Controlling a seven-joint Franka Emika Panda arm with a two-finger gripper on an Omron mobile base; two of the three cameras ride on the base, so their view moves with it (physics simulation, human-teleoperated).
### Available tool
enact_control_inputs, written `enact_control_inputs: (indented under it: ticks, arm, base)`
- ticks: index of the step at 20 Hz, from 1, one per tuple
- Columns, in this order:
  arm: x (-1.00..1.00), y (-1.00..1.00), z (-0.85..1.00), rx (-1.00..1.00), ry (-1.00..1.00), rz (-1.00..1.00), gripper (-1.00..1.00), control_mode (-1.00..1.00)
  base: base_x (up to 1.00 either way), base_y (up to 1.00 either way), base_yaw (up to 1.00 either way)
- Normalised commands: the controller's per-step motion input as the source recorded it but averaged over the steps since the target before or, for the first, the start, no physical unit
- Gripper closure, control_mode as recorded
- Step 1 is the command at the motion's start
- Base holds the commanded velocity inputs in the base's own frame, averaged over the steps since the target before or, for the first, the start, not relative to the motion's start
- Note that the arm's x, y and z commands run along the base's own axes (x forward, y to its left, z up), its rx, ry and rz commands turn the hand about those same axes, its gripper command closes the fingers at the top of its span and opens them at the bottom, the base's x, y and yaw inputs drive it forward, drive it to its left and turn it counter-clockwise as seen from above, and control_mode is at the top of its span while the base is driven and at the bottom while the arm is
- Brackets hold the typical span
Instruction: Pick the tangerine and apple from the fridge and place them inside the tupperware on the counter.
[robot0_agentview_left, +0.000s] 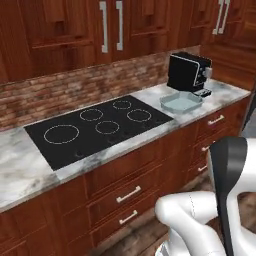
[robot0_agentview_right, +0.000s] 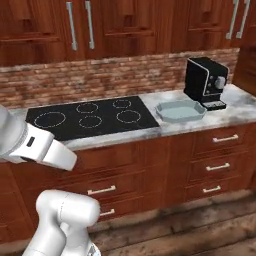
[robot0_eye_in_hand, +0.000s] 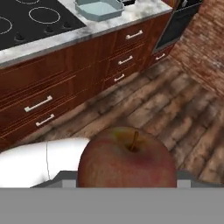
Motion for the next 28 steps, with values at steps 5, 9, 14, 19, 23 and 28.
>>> enact_control_inputs:
  ticks: [5,9,14,19,23,28]
  arm:
    - [0.0,0.0,0.0,0.0,0.0,0.0,1.0,1.0]
    - [0.0,0.0,0.0,0.0,0.0,0.0,1.0,1.0]
    - [0.0,0.0,0.0,0.0,0.0,0.0,1.0,1.0]
    - [0.0,0.0,0.0,0.0,0.0,0.0,1.0,1.0]
    - [0.0,0.0,0.0,0.0,0.0,0.0,1.0,1.0]
    - [0.0,0.0,0.0,0.0,0.0,0.0,1.0,1.0]
  base:
    - [1.0,-0.59,0.67]
    - [0.97,-0.8,0.48]
    - [0.75,-0.78,0.42]
    - [0.08,-0.55,0.2]
    - [-0.11,-0.59,0.0]
    - [0.05,-0.56,0.0]
